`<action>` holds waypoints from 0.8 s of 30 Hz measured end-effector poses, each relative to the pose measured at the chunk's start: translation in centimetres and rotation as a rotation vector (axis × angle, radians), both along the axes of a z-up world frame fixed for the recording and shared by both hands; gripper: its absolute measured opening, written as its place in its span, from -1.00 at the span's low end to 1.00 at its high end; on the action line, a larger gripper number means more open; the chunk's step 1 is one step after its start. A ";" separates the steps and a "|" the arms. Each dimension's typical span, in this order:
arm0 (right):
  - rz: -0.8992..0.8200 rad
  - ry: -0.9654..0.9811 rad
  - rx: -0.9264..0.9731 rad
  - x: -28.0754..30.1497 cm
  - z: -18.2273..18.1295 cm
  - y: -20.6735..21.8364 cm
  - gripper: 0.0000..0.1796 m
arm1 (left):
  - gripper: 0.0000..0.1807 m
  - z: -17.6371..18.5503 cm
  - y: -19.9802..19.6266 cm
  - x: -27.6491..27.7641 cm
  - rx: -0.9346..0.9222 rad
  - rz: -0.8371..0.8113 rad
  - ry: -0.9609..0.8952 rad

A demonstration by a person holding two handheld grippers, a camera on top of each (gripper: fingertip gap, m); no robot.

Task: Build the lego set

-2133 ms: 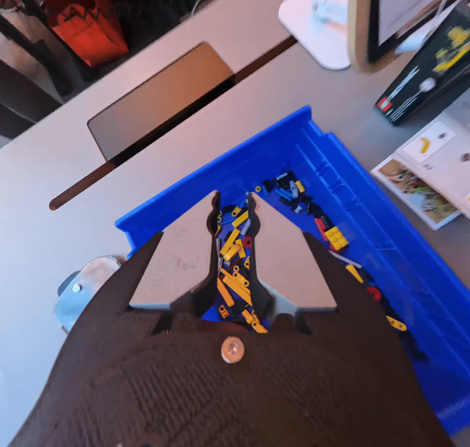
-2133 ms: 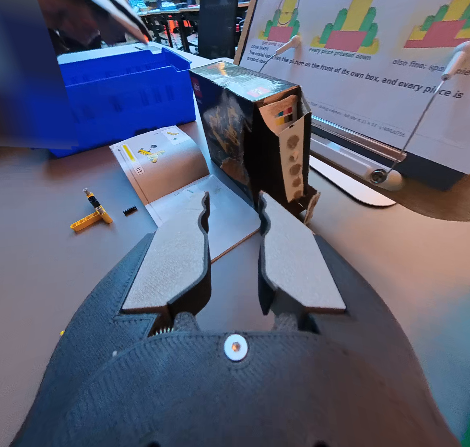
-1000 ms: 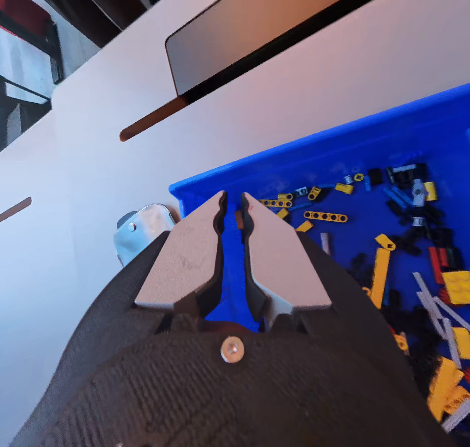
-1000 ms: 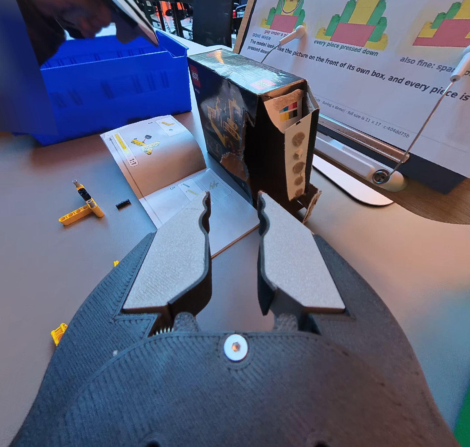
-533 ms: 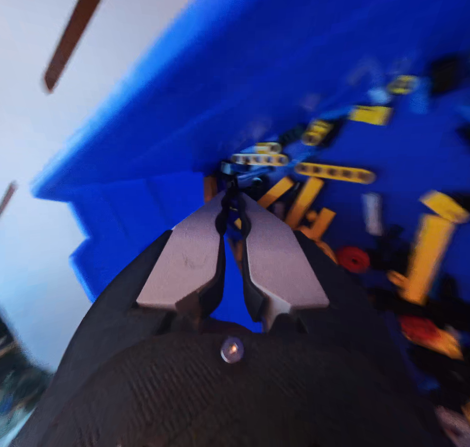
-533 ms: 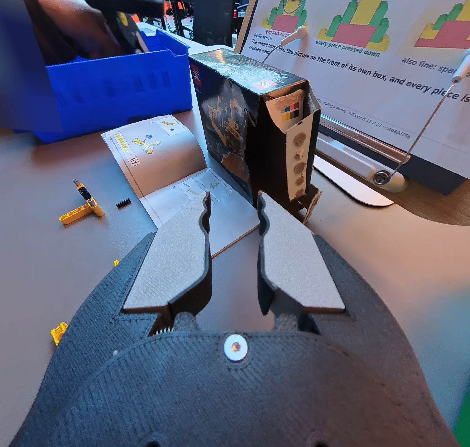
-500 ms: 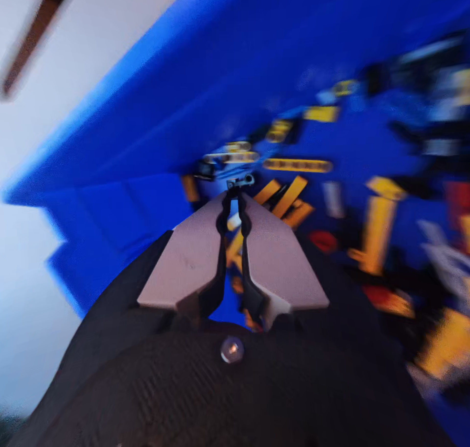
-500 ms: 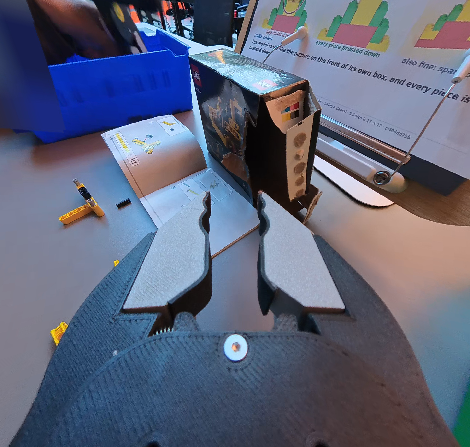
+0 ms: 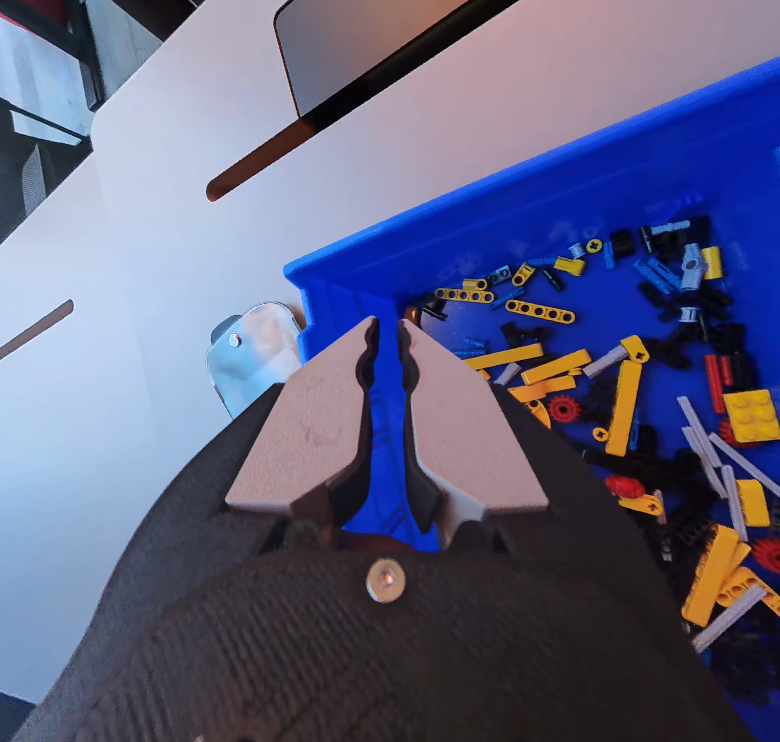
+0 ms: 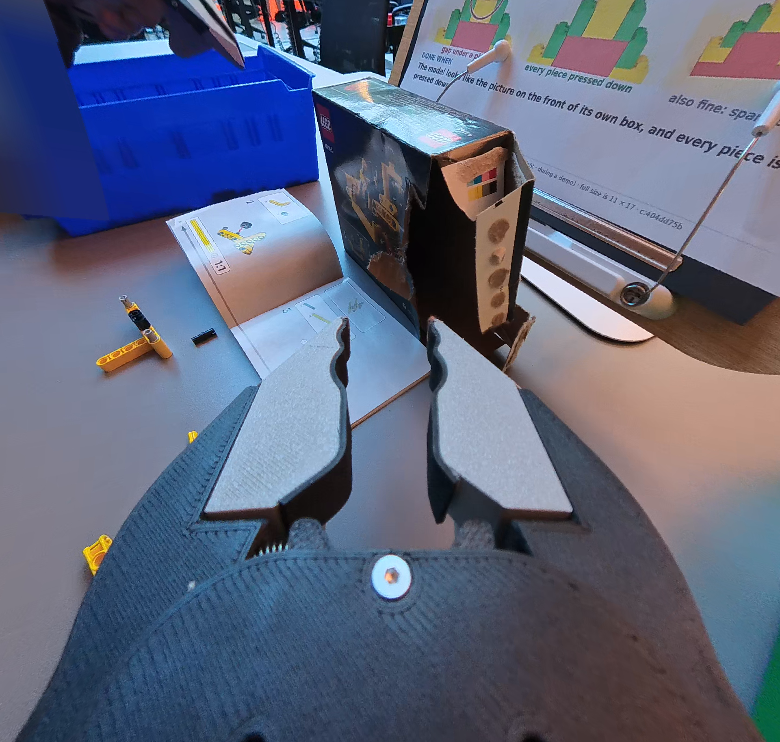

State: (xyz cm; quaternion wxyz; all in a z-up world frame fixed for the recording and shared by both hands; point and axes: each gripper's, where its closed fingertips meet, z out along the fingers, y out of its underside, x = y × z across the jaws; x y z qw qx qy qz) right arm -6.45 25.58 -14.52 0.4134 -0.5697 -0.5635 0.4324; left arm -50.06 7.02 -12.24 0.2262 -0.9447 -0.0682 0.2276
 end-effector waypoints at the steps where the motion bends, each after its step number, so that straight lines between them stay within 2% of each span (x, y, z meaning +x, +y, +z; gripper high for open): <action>1: 0.000 0.000 0.000 0.0 0.0 0.0 -0.63 | -0.92 -0.1 0.0 0.1 -0.006 -0.005 0.001; 8: 0.002 0.000 0.000 0.0 0.0 0.0 -0.63 | -0.92 -2.0 0.3 1.2 -0.059 -0.049 -0.056; 15: 0.004 0.001 0.002 0.0 0.0 -0.1 -0.63 | -0.93 -6.4 -0.6 3.9 -0.258 -0.176 -0.127; 24: 0.008 0.000 0.001 0.0 0.0 -0.1 -0.63 | -0.98 -8.1 -0.9 6.7 -0.318 -0.308 -0.226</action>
